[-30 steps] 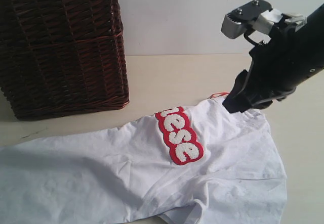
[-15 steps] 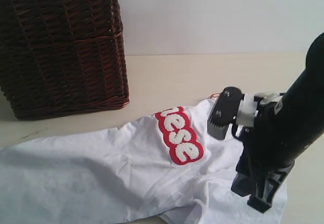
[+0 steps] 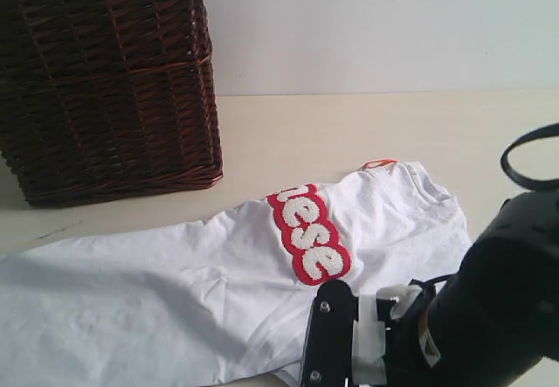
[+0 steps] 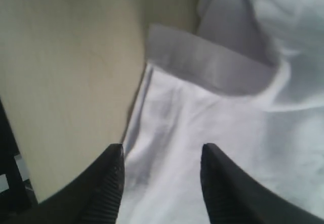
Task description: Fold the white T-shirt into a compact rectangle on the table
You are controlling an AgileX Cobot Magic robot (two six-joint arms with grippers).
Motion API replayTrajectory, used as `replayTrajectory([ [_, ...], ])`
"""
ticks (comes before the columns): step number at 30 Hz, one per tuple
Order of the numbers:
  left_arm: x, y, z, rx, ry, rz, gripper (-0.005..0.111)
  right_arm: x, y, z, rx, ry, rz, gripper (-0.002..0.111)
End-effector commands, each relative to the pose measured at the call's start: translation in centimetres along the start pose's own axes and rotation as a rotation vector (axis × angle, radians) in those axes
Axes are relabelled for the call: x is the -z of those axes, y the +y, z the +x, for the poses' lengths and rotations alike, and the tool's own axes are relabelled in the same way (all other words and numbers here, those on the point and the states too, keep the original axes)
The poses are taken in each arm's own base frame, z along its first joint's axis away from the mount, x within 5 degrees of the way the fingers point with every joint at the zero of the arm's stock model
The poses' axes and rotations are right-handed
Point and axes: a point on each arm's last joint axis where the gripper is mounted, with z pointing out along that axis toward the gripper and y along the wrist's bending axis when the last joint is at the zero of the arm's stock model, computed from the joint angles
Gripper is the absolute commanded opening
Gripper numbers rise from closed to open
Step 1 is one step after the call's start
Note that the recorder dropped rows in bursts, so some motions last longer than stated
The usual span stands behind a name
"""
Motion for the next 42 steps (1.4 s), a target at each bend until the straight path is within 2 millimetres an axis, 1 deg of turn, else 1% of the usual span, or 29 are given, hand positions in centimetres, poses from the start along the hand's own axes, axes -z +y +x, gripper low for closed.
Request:
replayTrajectory([
  [1,0.0,0.0,0.0,0.007,-0.005,0.0,0.0,-0.7,1.5,0.0,0.052,0.011,0.022,0.058],
  [3,0.0,0.0,0.0,0.007,-0.005,0.0,0.0,-0.9,1.6,0.2,0.049,0.013,0.068,0.063],
  [5,0.0,0.0,0.0,0.007,-0.005,0.0,0.0,-1.2,1.7,0.4,0.022,0.022,0.085,0.065],
  [8,0.0,0.0,0.0,0.007,-0.005,0.0,0.0,-2.0,2.2,0.2,0.025,0.046,0.071,0.065],
  [11,0.0,0.0,0.0,0.007,-0.005,0.0,0.0,-3.4,2.7,0.2,0.048,0.095,0.052,0.065],
  [15,0.0,0.0,0.0,0.007,-0.005,0.0,0.0,-5.0,2.5,0.2,0.044,0.147,0.05,0.064],
  [17,0.0,0.0,0.0,0.007,-0.005,0.0,0.0,-5.2,2.3,0.3,0.039,0.162,0.071,0.061],
  [19,0.0,0.0,0.0,0.007,-0.005,0.0,0.0,-5.3,2.1,0.4,0.038,0.177,0.091,0.054],
  [20,0.0,0.0,0.0,0.007,-0.005,0.0,0.0,-5.3,2.0,0.6,0.041,0.194,0.1,0.048],
  [22,0.0,0.0,0.0,0.007,-0.005,0.0,0.0,-5.2,1.9,0.9,0.067,0.23,0.11,0.035],
  [26,0.0,0.0,0.0,0.007,-0.005,0.0,0.0,-5.0,1.6,1.3,0.122,0.29,0.136,0.001],
  [28,0.0,0.0,0.0,0.007,-0.005,0.0,0.0,-4.6,1.2,0.9,0.117,0.309,0.161,0.0],
  [30,0.0,0.0,0.0,0.007,-0.005,0.0,0.0,-3.9,0.5,0.2,0.106,0.333,0.222,0.0],
  [34,0.0,0.0,0.0,0.007,-0.005,0.0,0.0,-1.7,-1.5,-1.7,0.111,0.352,0.404,0.0],
  [40,0.0,0.0,0.0,0.007,-0.005,0.0,0.0,2.0,-3.8,-5.0,0.223,0.265,0.649,0.0],
  [42,0.0,0.0,0.0,0.007,-0.005,0.0,0.0,2.8,-4.4,-5.9,0.241,0.232,0.701,0.0],
])
